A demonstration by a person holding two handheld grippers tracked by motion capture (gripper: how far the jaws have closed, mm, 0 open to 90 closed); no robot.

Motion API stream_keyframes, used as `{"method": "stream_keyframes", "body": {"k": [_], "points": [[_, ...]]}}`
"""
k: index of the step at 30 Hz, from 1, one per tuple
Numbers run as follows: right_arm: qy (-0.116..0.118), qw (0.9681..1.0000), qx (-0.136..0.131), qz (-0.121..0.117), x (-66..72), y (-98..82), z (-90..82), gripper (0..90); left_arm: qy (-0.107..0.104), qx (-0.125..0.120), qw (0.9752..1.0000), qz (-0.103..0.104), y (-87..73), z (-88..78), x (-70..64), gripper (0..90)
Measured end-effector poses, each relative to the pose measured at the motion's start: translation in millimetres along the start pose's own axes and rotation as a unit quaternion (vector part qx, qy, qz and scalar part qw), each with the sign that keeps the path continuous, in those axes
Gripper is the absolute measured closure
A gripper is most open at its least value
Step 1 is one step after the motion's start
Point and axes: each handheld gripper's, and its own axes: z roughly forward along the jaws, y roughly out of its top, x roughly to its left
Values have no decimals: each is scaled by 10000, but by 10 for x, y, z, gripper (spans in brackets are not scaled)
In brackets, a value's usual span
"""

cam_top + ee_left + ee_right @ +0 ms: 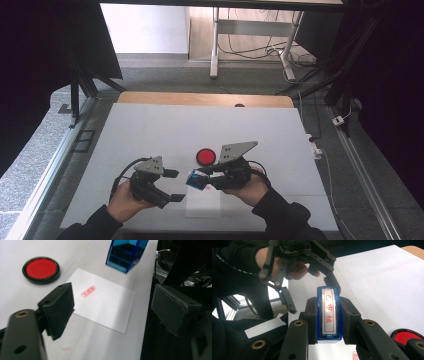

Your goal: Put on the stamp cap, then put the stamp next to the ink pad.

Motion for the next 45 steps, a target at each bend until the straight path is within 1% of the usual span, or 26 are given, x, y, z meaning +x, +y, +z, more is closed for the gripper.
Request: {"method": "stream_keyframes", "body": {"k": [2,3,6,9,13,17,27,32,37,45], "points": [[-27,10000,11,-10,1,0,1,706,61,10,9999,-83,-34,-28,-15,149],[-37,10000,28,-20,2,2,0,706,69,-11,9999,-158,-51,-42,-25,138],[-75,10000,34,-12,8,3,2,706,100,-55,9996,-252,-105,-108,-49,128],[-113,9999,50,-13,3,1,2,705,170,-89,9995,-263,-164,-176,-72,119],[-164,9998,76,-6,2,-4,2,704,241,-142,9986,-451,-241,-247,-83,108],[-217,9997,106,2,-1,-7,3,704,345,-187,9975,-591,-316,-309,-103,92],[-297,9994,179,45,-14,-20,1,704,634,-244,9946,-789,-488,-434,-155,45],[-337,9992,200,34,-20,-27,1,705,709,-261,9935,-856,-545,-478,-176,35],[-390,9990,216,71,-36,-41,-13,704,845,-259,9919,-916,-591,-516,-189,16],[-546,9980,300,57,-51,-54,-27,704,967,-297,9896,-1027,-670,-575,-197,0]]}}
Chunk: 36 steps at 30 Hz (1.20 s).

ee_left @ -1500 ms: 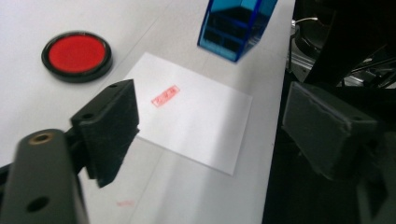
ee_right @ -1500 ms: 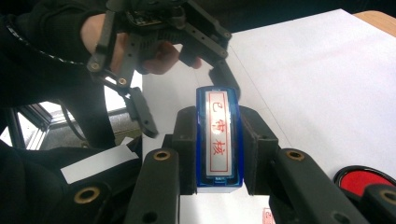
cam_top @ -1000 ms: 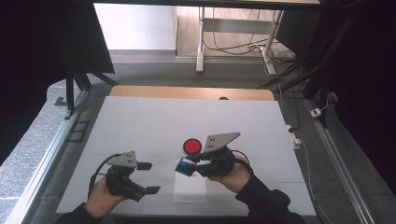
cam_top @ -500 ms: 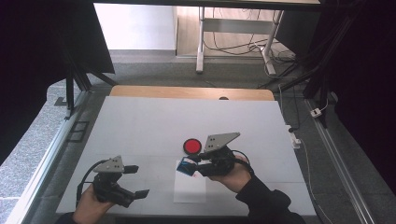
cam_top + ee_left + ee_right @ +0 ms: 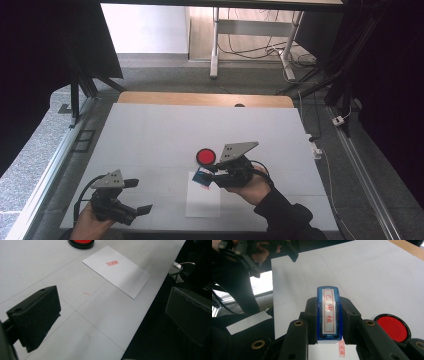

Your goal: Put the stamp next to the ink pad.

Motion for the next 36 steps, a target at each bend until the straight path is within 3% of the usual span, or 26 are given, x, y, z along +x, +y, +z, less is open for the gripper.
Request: {"method": "stream_keyframes", "body": {"k": [6,19,27,36], "points": [[-101,9999,22,96,-31,-24,-12,704,183,98,9998,5,-47,-16,-11,0],[-409,9988,150,225,-133,-122,-37,704,326,233,9992,35,-145,-56,-19,0],[-595,9976,203,275,-175,-168,-65,704,343,73,9994,-40,-177,-108,-14,0],[-885,9949,248,411,-274,-253,-140,705,503,130,9986,-40,-194,-140,-30,0]]}}
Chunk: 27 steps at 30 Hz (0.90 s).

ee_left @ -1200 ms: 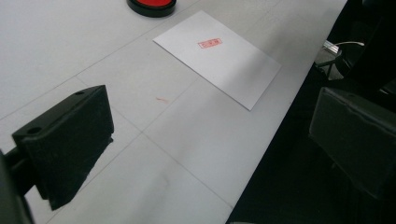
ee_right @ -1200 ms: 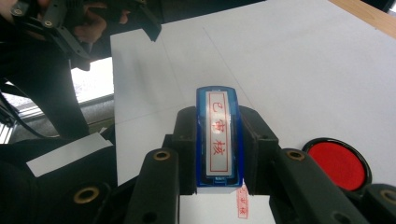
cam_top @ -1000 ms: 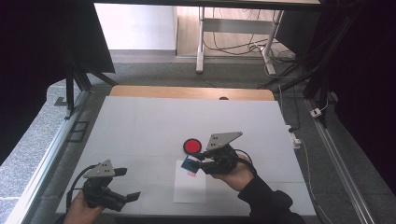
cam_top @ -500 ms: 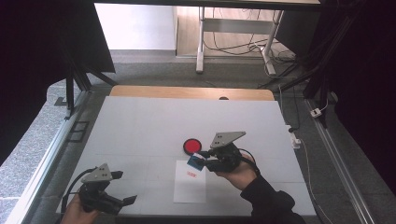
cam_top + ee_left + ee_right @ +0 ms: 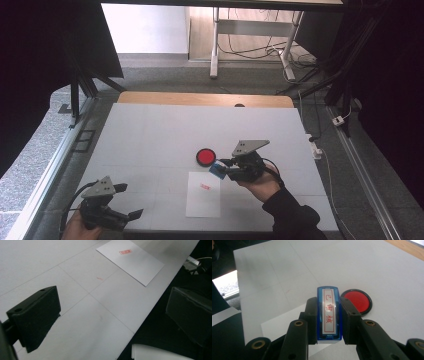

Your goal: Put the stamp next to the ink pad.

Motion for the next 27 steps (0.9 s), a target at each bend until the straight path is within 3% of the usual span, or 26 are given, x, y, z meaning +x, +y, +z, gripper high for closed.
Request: {"method": "stream_keyframes", "body": {"k": [12,27], "points": [[-463,9986,169,184,-193,-124,-65,705,45,-14,9999,-154,-31,-51,38,0],[-1080,9919,561,362,-463,-318,-112,704,36,33,9999,-132,-29,-43,36,0]]}}
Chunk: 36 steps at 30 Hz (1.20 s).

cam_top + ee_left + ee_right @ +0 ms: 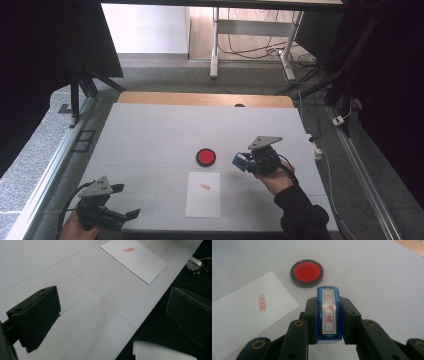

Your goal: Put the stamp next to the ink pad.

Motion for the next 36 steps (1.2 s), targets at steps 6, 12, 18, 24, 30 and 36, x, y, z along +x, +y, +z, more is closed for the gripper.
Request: {"method": "stream_keyframes", "body": {"k": [6,12,18,24,30,36], "points": [[-140,9998,107,95,-75,-55,30,704,-2,-5,10000,-11,0,-2,4,0],[-353,9990,274,79,-136,-122,96,705,-1,12,10000,-11,1,3,3,0],[-408,9985,354,125,-184,-171,141,704,-5,22,10000,-13,2,5,3,0],[-392,9981,446,170,-210,-209,184,703,-1,48,10000,-8,4,9,4,0],[-342,9977,531,232,-230,-237,220,701,0,57,10000,-4,5,10,3,0],[-300,9973,601,292,-262,-260,246,675,-5,63,10000,-9,6,11,4,0]]}}
